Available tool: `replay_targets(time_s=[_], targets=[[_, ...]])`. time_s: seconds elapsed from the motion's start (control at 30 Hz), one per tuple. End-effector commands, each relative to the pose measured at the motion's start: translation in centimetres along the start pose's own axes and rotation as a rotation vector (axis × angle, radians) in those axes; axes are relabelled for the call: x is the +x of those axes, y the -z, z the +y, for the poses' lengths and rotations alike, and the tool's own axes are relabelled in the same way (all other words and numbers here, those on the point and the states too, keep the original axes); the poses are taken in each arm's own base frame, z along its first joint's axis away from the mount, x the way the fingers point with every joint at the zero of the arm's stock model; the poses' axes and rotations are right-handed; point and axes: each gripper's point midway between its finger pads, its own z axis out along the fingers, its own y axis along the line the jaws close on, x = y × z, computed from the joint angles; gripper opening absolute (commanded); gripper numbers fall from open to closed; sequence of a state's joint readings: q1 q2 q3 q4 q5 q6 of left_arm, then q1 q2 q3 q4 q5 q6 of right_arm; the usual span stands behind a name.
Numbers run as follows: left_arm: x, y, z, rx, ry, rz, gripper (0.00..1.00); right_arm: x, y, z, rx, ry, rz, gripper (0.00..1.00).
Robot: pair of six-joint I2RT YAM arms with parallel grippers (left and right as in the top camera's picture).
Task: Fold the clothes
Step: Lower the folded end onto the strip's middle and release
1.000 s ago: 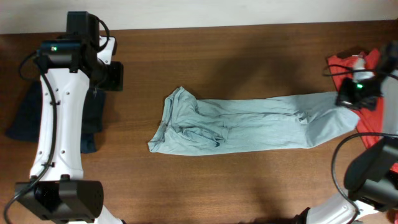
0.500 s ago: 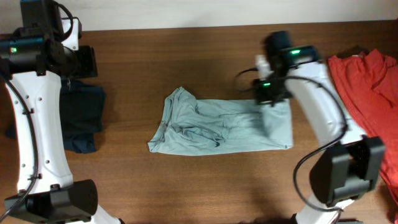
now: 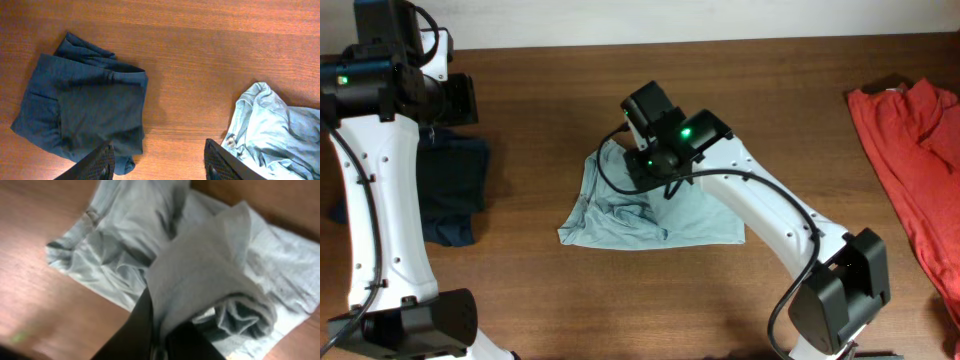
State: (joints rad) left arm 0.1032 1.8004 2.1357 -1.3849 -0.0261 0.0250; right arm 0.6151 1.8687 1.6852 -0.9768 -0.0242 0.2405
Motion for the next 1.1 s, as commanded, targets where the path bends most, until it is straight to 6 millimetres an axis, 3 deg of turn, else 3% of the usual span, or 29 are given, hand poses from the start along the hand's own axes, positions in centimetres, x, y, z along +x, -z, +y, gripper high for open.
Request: replay_targets(time_s=[0.0, 0.3, 0.37, 0.47, 0.57, 0.67, 0.8, 0.93, 0.97, 1.07], targets=[[-0.3, 1.1, -0.1, 0.011, 0.015, -0.029, 0.57, -1.1, 0.1, 1.2, -0.046, -0.031, -0.034, 0.04], [-0.2, 1.1, -0.1, 0.011, 0.015, -0.025, 0.57, -0.7, -2.1, 2.7, -0.134, -0.045, 0.015, 0.05], [-0.2, 1.1, -0.1, 0.011, 0.015, -0.025, 0.57, -0.6, -2.1, 3.4, -0.173, -0.044, 0.022, 0.2], [-0.2, 1.1, -0.1, 0.011, 0.015, -0.025, 0.57, -0.5, -1.6, 5.4, -0.288, -0.009, 0.033, 0.32], [-0.2, 1.1, -0.1, 0.011, 0.015, -0.024, 0.57, -0.4, -0.9, 7.4, -0.414, 0.053, 0.035, 0.35], [-0.2, 1.1, -0.1, 0.011, 0.015, -0.024, 0.57, -0.7, -0.6, 7.5, -0.421, 0.07, 0.019, 0.36], [-0.1, 1.1, -0.1, 0.011, 0.015, -0.021, 0.57, -1.5, 0.3, 6.1, -0.402, 0.081, -0.017, 0.38], [-0.1, 1.1, -0.1, 0.011, 0.015, -0.02, 0.57, -1.3, -0.1, 0.9, -0.261, -0.07, 0.018, 0.43], [-0.1, 1.1, -0.1, 0.011, 0.015, -0.02, 0.57, -0.7, -0.4, -0.7, -0.223, -0.118, 0.049, 0.42], [-0.1, 1.1, -0.1, 0.011, 0.015, -0.02, 0.57, 0.2, -1.2, -2.4, -0.202, -0.159, 0.099, 0.31]])
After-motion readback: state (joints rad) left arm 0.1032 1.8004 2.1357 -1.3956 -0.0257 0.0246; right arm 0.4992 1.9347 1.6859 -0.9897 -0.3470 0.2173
